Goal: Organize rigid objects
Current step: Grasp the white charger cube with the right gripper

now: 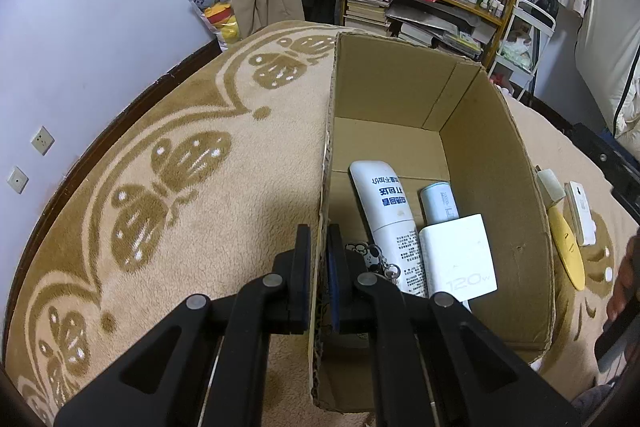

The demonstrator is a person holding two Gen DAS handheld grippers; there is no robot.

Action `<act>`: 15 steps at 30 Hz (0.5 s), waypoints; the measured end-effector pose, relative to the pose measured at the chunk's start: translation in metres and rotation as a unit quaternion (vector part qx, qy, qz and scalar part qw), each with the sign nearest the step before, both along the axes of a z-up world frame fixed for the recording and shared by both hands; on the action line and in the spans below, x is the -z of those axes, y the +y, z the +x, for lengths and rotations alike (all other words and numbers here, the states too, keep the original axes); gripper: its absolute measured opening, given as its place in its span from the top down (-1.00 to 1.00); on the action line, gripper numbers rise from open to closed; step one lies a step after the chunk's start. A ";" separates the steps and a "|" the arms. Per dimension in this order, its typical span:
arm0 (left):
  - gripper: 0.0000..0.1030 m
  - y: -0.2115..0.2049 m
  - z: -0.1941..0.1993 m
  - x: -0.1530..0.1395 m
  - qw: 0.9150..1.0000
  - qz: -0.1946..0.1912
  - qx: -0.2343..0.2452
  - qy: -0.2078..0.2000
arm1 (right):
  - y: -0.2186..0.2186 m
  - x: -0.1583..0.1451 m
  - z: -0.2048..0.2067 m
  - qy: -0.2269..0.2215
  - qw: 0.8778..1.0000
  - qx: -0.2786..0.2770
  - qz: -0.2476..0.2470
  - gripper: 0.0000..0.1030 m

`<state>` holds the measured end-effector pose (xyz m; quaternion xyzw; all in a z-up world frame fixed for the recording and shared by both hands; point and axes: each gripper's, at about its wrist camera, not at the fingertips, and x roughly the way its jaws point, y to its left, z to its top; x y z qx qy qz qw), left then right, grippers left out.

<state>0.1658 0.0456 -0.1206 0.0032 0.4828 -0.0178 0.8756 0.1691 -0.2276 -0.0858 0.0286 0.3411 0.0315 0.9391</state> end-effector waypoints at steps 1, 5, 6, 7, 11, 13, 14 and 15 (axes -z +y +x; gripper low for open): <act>0.83 0.001 0.000 0.000 1.000 -0.001 0.000 0.000 | -0.007 0.004 0.002 0.005 1.000 0.007 0.002 -0.85; 0.83 0.002 0.001 -0.001 1.000 -0.014 -0.003 0.003 | -0.029 0.019 0.011 0.023 0.999 0.024 0.012 -0.97; 0.83 0.002 0.001 -0.001 1.000 -0.013 -0.003 0.003 | -0.034 0.023 0.014 0.030 0.999 0.029 0.016 -0.98; 0.83 0.003 0.002 0.000 1.000 -0.013 -0.003 0.003 | -0.038 0.027 0.016 0.036 0.999 0.032 0.019 -0.98; 0.83 0.005 0.004 0.001 1.000 -0.011 -0.002 0.004 | -0.052 0.042 0.019 0.057 0.997 0.049 0.024 -0.98; 0.83 0.005 0.005 0.001 1.000 -0.014 -0.003 0.005 | -0.056 0.050 0.019 0.065 0.996 0.060 0.023 -0.98; 0.83 0.005 0.004 0.001 1.000 -0.014 -0.003 0.005 | -0.058 0.055 0.020 0.070 0.995 0.064 0.020 -0.98; 0.83 0.005 0.005 0.001 1.000 -0.014 -0.003 0.005 | -0.060 0.057 0.021 0.072 0.995 0.065 0.020 -0.98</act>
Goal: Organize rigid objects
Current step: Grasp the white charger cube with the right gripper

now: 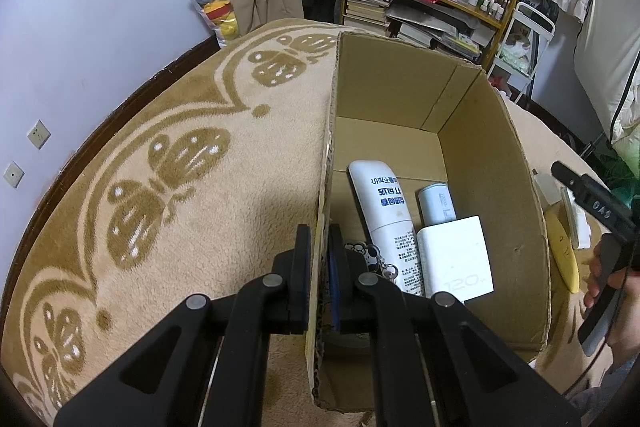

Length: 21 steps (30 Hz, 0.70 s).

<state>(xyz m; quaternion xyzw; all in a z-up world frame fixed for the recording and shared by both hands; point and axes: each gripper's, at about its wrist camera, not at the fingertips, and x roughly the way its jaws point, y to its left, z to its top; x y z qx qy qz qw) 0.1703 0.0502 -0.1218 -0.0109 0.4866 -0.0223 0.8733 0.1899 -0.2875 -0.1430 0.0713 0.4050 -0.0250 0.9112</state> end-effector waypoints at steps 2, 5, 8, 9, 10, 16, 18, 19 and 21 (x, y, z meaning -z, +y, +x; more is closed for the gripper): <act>0.83 0.000 0.000 0.000 1.000 0.001 0.000 0.000 | -0.005 0.006 0.001 0.006 1.000 0.004 0.003 -0.98; 0.83 0.000 0.000 0.000 1.000 0.000 0.000 0.000 | -0.011 0.014 0.002 0.011 1.000 0.013 0.008 -0.98; 0.83 0.001 0.000 0.001 1.000 -0.002 0.001 0.000 | -0.017 0.023 0.006 0.024 0.999 0.022 0.011 -0.88; 0.83 0.001 0.000 0.001 1.000 -0.003 0.001 0.000 | -0.018 0.026 0.007 0.027 0.999 0.022 0.014 -0.83; 0.83 0.001 0.001 0.001 1.000 -0.004 0.001 0.000 | -0.020 0.028 0.009 0.031 0.999 0.023 0.015 -0.82; 0.83 0.000 0.002 0.003 1.000 0.003 0.003 0.004 | -0.022 0.043 0.011 0.050 0.999 0.017 0.011 -0.14; 0.83 -0.001 0.002 0.003 1.000 0.002 0.003 0.004 | -0.020 0.047 0.013 0.058 0.998 0.007 0.003 -0.06; 0.83 -0.001 0.003 0.003 1.000 0.002 0.003 0.005 | -0.018 0.049 0.013 0.062 0.998 0.005 -0.003 -0.05; 0.83 -0.001 0.002 0.003 1.000 0.000 0.002 0.005 | -0.015 0.051 0.014 0.063 0.998 -0.001 -0.011 -0.01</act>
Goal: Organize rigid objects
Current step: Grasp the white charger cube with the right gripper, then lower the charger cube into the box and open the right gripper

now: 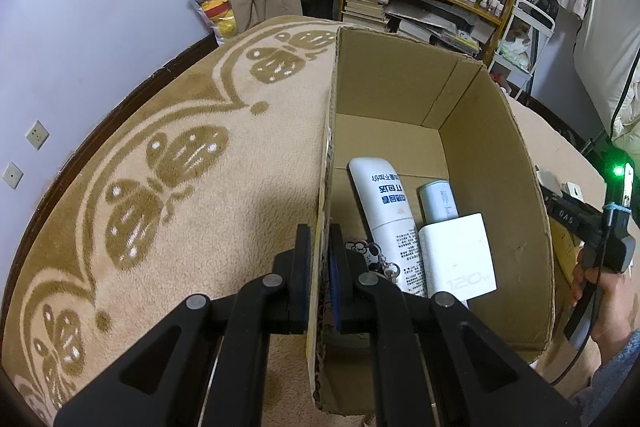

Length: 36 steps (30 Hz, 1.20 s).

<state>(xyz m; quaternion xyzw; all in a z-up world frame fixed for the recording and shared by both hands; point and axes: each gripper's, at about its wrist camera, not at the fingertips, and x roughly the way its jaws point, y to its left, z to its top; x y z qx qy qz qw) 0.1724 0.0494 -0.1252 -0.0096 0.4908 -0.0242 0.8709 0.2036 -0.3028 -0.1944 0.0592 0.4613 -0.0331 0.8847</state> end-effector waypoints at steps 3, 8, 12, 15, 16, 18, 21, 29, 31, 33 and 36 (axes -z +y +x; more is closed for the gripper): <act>0.83 0.000 0.000 0.000 1.000 0.001 0.001 0.000 | 0.001 -0.002 -0.003 -0.014 1.000 -0.001 -0.005 0.05; 0.83 0.000 0.000 0.000 1.000 0.002 0.001 0.000 | 0.007 -0.021 -0.010 -0.046 0.999 -0.001 0.008 0.06; 0.83 0.000 0.000 0.000 1.000 0.002 0.001 0.000 | 0.016 -0.043 -0.013 -0.077 0.997 -0.005 0.021 0.06; 0.83 0.000 0.000 0.000 1.000 0.002 0.001 0.000 | 0.027 -0.061 -0.016 -0.100 0.994 -0.019 0.035 0.06; 0.83 0.000 0.000 0.000 1.000 0.002 0.001 0.000 | 0.033 -0.066 -0.017 -0.108 0.993 -0.026 0.038 0.06; 0.83 0.000 0.000 0.000 1.000 0.002 0.001 -0.001 | 0.047 -0.077 -0.019 -0.120 0.991 -0.044 0.040 0.06; 0.83 0.000 0.000 0.000 1.000 0.003 0.002 -0.001 | 0.067 -0.090 -0.023 -0.131 0.988 -0.069 0.049 0.06; 0.83 0.000 0.001 0.001 1.000 0.003 0.002 -0.001 | 0.123 -0.109 -0.039 -0.157 0.974 -0.147 0.067 0.06; 0.83 0.000 0.000 0.002 1.000 0.003 0.001 -0.001 | 0.136 -0.111 -0.043 -0.155 0.972 -0.163 0.069 0.06; 0.83 0.000 0.000 0.002 1.000 0.004 0.002 -0.001 | 0.146 -0.111 -0.048 -0.154 0.969 -0.178 0.069 0.06; 0.83 0.000 0.000 0.002 1.000 0.004 0.002 -0.001 | 0.161 -0.110 -0.052 -0.150 0.966 -0.200 0.067 0.06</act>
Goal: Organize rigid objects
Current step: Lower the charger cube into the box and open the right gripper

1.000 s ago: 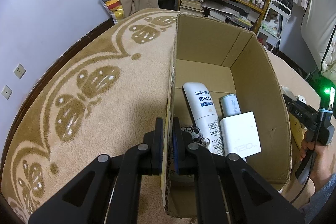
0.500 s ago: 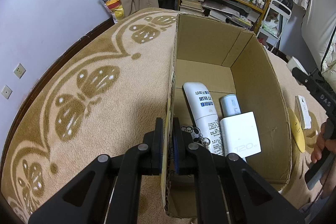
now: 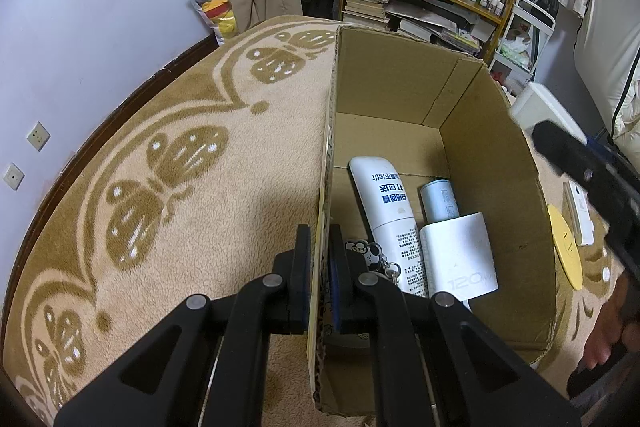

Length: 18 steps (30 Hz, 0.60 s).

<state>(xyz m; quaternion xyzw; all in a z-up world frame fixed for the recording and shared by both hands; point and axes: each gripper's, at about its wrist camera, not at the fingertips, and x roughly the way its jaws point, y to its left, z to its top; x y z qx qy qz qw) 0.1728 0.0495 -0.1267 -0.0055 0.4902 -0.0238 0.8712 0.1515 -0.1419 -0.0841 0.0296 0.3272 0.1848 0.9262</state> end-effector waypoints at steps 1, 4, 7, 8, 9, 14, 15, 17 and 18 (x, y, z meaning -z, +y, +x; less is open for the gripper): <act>0.83 0.000 0.000 0.000 1.000 -0.001 0.000 0.000 | 0.004 0.000 -0.001 0.000 1.000 -0.006 -0.003 0.06; 0.83 0.000 0.000 0.000 1.000 0.000 0.000 0.000 | 0.013 0.004 -0.005 0.004 1.000 -0.019 -0.018 0.06; 0.83 0.000 0.000 0.000 1.000 0.000 0.000 0.000 | 0.021 0.010 -0.007 0.010 0.999 -0.026 -0.031 0.06; 0.84 0.000 0.000 0.000 1.000 0.000 0.000 0.000 | 0.023 0.012 -0.008 0.015 0.999 -0.028 -0.035 0.06; 0.83 0.000 0.000 0.000 1.000 0.001 0.000 0.000 | 0.023 0.014 -0.007 0.019 0.999 -0.029 -0.037 0.06; 0.83 0.001 0.000 0.001 1.000 0.000 0.000 0.000 | 0.024 0.017 -0.008 0.027 0.998 -0.029 -0.045 0.06; 0.83 0.001 0.000 0.001 1.000 0.000 0.000 0.000 | 0.024 0.015 -0.008 0.025 0.998 -0.027 -0.045 0.06; 0.83 0.001 0.001 0.002 1.000 0.003 0.000 -0.001 | 0.023 0.011 -0.008 0.019 0.999 -0.022 -0.045 0.06; 0.83 0.001 0.001 0.003 1.000 0.005 -0.001 -0.001 | 0.022 0.008 -0.008 0.016 0.999 -0.019 -0.046 0.06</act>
